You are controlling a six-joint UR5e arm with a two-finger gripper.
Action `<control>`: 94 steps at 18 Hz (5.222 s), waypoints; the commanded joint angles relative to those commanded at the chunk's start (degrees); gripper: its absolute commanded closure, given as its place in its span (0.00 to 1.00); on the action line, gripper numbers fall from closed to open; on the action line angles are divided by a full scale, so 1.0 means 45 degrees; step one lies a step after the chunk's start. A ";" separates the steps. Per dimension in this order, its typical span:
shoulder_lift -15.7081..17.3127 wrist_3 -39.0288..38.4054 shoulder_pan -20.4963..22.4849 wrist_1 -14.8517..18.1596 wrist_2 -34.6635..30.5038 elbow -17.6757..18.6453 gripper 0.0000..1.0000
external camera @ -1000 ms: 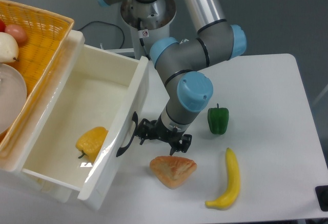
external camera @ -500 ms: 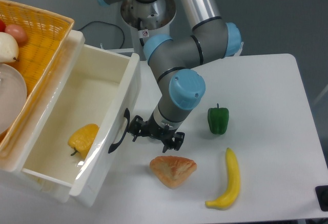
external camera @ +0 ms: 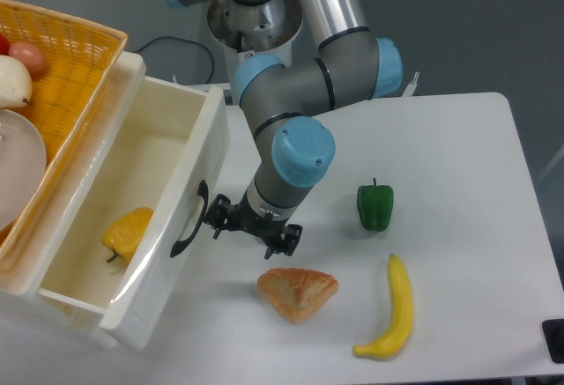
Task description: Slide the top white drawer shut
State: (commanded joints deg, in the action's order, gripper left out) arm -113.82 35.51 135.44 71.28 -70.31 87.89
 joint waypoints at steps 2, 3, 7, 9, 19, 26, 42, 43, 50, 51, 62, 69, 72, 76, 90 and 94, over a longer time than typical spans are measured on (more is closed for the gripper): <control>0.0039 0.0000 -0.0039 0.0000 0.0000 0.0000 0.00; 0.0078 0.0019 -0.0039 0.0000 0.0000 0.0000 0.00; 0.0098 0.0039 -0.0254 0.0000 0.0000 -0.0020 0.00; 0.0098 0.0039 -0.0352 0.0000 0.0000 -0.0020 0.00; 0.0156 0.0039 -0.0801 0.0000 0.0000 0.0000 0.00; 0.0273 0.0039 -0.1016 0.0000 0.0020 0.0058 0.00; 0.0527 0.0039 -0.1426 0.0000 0.0020 0.0293 0.00; 0.0527 0.0039 -0.1446 0.0000 0.0039 0.0293 0.00; 0.0547 0.0020 -0.1543 0.0000 0.0078 0.0390 0.00; 0.0547 0.0020 -0.1543 0.0000 0.0078 0.0371 0.00; 0.0566 0.0176 -0.0920 -0.0097 0.0059 0.0060 0.00; 0.0566 0.2122 -0.0373 -0.0234 -0.0020 -0.0117 0.00; 0.0859 0.3902 0.0426 -0.0215 -0.0059 0.0038 0.00; 0.1152 0.4665 0.1541 -0.0234 -0.0078 0.0039 0.00; 0.2011 1.1327 0.3260 -0.0040 -0.3712 -0.0078 0.00; 0.2168 1.1561 0.3749 -0.0098 -0.3730 0.0039 0.00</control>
State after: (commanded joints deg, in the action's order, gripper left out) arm -104.06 87.53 152.31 70.84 -87.10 88.07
